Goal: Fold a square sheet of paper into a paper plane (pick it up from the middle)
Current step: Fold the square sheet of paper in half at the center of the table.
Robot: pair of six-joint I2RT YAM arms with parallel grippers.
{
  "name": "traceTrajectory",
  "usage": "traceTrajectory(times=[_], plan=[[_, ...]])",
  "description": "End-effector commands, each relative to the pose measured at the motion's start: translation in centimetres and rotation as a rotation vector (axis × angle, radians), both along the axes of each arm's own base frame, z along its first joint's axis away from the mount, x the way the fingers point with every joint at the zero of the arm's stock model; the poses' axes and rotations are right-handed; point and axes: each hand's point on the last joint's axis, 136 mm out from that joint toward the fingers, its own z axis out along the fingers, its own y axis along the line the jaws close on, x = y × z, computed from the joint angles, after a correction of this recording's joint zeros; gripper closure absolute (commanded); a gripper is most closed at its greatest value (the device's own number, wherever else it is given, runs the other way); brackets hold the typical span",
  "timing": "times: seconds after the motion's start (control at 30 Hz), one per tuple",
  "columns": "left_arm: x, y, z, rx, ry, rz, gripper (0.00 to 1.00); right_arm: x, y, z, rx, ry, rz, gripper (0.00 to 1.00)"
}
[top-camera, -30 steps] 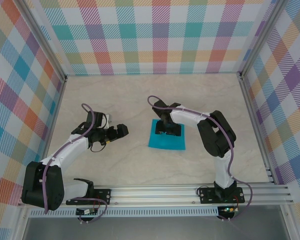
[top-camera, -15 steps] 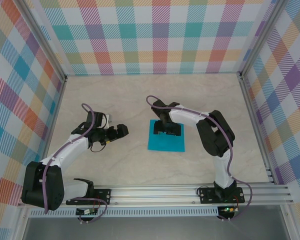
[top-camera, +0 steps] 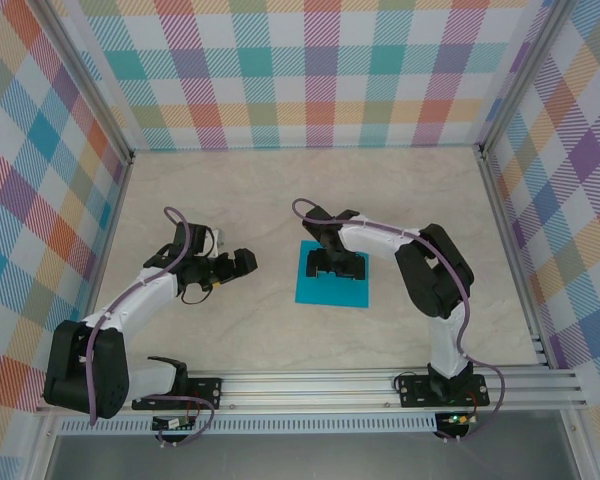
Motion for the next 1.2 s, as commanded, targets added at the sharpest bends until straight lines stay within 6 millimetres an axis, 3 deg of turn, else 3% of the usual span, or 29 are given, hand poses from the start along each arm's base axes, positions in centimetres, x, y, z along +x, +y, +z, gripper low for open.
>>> traceTrajectory(times=[0.0,0.13,0.33,0.6,0.67,0.83,1.03,1.17], plan=[[0.0,-0.6,0.7,-0.003,-0.001,-0.029,0.00,-4.4,-1.3,-5.2,-0.071,0.188,-0.022,0.02],[0.0,-0.6,0.7,0.000,-0.006,-0.027,0.00,-5.3,-1.8,-5.9,-0.072,0.202,-0.035,0.07],[0.0,-0.7,0.5,-0.002,0.008,-0.031,0.00,-3.5,-1.3,-2.9,-0.066,0.122,0.006,0.12],[0.0,-0.5,0.7,0.004,0.004,-0.026,0.00,-1.4,0.3,-0.1,-0.012,0.046,0.035,0.35],[0.0,-0.5,0.7,0.005,0.004,-0.026,0.00,-0.9,0.5,0.8,-0.008,0.023,0.042,0.47],[-0.1,-0.5,0.7,0.008,0.004,-0.024,0.00,-0.3,1.1,3.1,0.042,-0.031,0.057,0.61],[-0.1,-0.3,0.8,0.017,0.000,-0.017,0.00,0.1,2.5,6.6,0.206,-0.086,0.050,0.67],[0.0,-0.3,0.8,0.014,0.005,-0.015,0.00,0.2,5.1,10.4,0.461,-0.126,0.063,0.67]])
